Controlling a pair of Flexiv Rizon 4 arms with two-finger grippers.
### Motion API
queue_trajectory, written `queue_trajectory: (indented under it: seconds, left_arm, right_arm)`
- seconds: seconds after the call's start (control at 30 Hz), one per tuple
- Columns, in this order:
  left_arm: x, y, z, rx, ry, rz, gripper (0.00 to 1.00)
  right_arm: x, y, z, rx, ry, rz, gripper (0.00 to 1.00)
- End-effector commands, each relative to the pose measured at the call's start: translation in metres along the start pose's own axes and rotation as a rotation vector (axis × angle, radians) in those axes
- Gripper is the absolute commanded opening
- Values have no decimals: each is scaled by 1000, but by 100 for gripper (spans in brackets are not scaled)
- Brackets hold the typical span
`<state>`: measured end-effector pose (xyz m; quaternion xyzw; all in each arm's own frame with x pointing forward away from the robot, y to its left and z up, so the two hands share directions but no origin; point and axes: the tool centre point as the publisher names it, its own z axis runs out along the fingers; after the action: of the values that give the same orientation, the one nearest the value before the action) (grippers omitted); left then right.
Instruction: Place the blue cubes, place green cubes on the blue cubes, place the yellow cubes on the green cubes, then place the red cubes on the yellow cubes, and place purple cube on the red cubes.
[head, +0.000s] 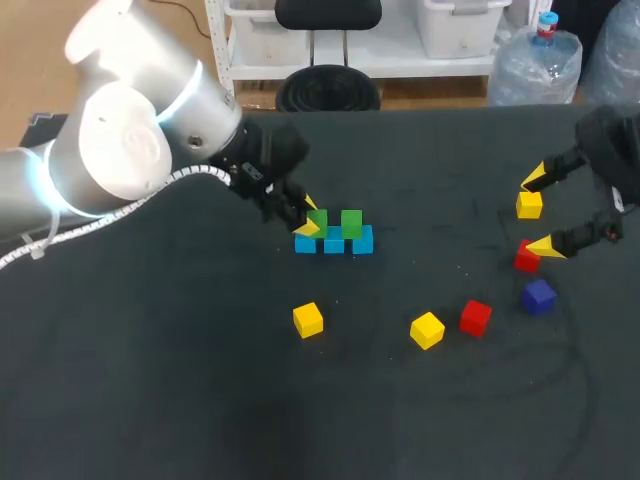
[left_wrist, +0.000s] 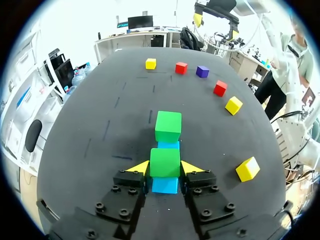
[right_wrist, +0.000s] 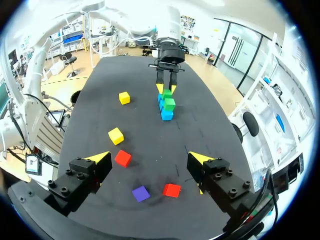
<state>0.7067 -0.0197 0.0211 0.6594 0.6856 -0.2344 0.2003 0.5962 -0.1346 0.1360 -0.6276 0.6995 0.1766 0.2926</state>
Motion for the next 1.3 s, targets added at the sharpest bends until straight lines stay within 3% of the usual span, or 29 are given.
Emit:
queue_trajectory:
  seconds: [0.03, 0.17, 0.27, 0.47, 0.57, 0.67, 0.97, 1.3]
  left_arm:
    - [-1, 2, 0, 6, 8, -2, 45]
    - [-1, 2, 0, 4, 8, -2, 49]
    - [-1, 1, 0, 3, 9, -2, 67]
    - [-2, 1, -2, -2, 10, -1, 84]
    - [-3, 1, -7, -11, 13, 1, 85]
    - [-6, 2, -14, -28, 18, 2, 100]
    - [-11, 0, -41, -83, 29, -7, 100]
    - [-9, -18, -58, -135, 52, -52, 100]
  right_arm:
    - [0, -1, 1, -1, -2, -1, 100]
    - [0, -1, 1, -1, -2, -1, 100]
    - [0, -1, 1, -1, -2, -1, 100]
    - [0, -1, 1, -1, -2, -1, 100]
    - [0, -1, 1, -1, -2, -1, 100]
    - [0, -1, 1, -1, -2, -1, 100]
    - [0, -1, 1, -1, -2, -1, 100]
    - [0, -1, 1, -1, -2, -1, 100]
